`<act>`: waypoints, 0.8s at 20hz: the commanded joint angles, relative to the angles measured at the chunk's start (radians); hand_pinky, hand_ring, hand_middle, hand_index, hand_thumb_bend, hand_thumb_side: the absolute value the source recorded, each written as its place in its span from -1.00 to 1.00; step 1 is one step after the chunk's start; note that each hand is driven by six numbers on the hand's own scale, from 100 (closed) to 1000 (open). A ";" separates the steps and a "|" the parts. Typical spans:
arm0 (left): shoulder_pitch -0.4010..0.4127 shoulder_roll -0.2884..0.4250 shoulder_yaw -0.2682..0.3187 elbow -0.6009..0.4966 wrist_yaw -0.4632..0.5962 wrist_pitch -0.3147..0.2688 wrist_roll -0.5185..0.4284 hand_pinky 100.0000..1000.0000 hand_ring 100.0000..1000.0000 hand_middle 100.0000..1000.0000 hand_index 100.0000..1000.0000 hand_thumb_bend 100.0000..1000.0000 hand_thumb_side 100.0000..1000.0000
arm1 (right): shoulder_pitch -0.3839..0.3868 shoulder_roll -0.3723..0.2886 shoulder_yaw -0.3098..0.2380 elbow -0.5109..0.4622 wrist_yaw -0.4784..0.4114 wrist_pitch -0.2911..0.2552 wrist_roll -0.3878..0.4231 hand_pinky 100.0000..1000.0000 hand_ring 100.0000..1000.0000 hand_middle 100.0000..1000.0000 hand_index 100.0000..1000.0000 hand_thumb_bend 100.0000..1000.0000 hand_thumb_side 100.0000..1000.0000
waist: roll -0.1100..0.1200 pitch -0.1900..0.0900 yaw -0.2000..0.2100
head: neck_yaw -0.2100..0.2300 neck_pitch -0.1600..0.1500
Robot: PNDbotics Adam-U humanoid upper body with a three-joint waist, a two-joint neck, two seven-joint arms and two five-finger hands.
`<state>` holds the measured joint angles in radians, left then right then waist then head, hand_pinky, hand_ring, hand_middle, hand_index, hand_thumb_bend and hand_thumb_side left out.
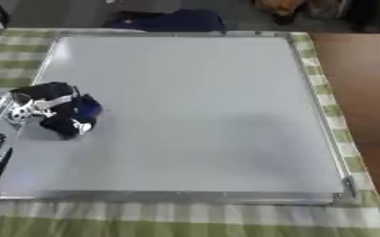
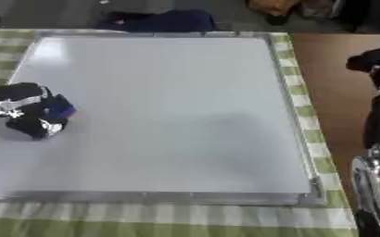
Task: Wipe the whiteboard clean with a brush.
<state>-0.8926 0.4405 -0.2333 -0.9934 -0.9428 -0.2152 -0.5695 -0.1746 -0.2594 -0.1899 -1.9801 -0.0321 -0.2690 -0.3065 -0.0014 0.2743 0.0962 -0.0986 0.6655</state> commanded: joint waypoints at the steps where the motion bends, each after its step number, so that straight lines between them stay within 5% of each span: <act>1: -0.010 0.037 0.019 0.029 -0.017 0.011 0.005 -0.48 -0.17 -0.69 -1.00 -0.98 -0.14 | -0.003 -0.015 -0.005 -0.020 0.002 0.001 -0.001 0.06 0.01 -0.31 -0.03 -1.00 0.76 | -0.001 -0.015 0.003 | -0.001 -0.006; 16: -0.101 0.063 0.066 0.151 -0.075 -0.014 -0.001 -0.48 -0.18 -0.71 -1.00 -0.95 -0.25 | -0.002 -0.020 -0.003 -0.020 -0.003 0.004 0.001 0.06 0.01 -0.31 -0.03 -1.00 0.76 | 0.007 -0.022 0.004 | -0.001 -0.008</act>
<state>-0.9727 0.4669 -0.1800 -0.8477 -1.0057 -0.2271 -0.5731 -0.1716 -0.2594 -0.1898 -1.9801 -0.0327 -0.2667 -0.3045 0.0045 0.2717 0.1000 -0.0993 0.6655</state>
